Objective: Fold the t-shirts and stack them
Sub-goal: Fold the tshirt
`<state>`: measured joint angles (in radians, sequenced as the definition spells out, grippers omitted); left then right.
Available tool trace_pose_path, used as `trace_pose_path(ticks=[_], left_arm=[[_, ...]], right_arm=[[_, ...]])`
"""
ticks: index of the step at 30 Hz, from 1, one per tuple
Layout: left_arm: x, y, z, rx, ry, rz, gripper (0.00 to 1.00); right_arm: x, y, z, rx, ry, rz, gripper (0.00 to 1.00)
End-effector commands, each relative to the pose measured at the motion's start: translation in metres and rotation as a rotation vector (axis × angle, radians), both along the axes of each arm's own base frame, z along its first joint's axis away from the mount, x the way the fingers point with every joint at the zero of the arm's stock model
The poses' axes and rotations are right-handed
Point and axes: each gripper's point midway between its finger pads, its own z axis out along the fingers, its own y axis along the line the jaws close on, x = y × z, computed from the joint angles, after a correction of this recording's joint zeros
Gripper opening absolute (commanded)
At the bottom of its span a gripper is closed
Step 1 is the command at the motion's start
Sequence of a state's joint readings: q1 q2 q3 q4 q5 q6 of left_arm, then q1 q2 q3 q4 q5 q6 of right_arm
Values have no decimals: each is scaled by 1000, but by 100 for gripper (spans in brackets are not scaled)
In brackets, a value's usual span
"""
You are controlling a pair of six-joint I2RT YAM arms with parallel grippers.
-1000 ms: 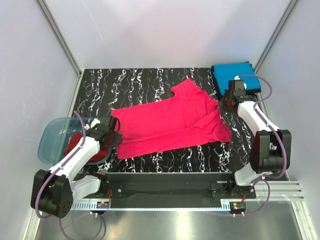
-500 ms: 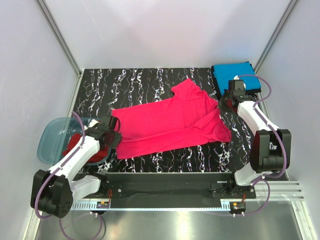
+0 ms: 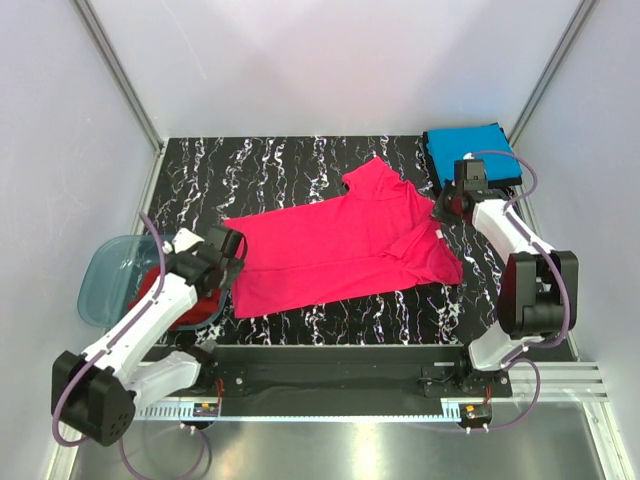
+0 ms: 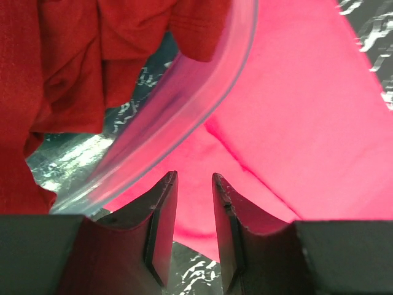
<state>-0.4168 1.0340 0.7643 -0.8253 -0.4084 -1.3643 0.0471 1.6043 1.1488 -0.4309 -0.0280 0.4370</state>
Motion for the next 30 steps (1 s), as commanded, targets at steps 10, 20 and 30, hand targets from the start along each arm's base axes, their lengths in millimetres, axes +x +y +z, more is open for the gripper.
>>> trace_pose_path(ticks=[10, 20, 30], left_arm=[[9, -30, 9, 41, -97, -80, 34], [6, -75, -41, 40, 2, -266, 34], [-11, -78, -105, 68, 163, -334, 34]], right_arm=[[34, 5, 16, -80, -20, 27, 25], [-61, -43, 25, -3, 213, -442, 40], [-92, -88, -24, -5, 224, -499, 34]])
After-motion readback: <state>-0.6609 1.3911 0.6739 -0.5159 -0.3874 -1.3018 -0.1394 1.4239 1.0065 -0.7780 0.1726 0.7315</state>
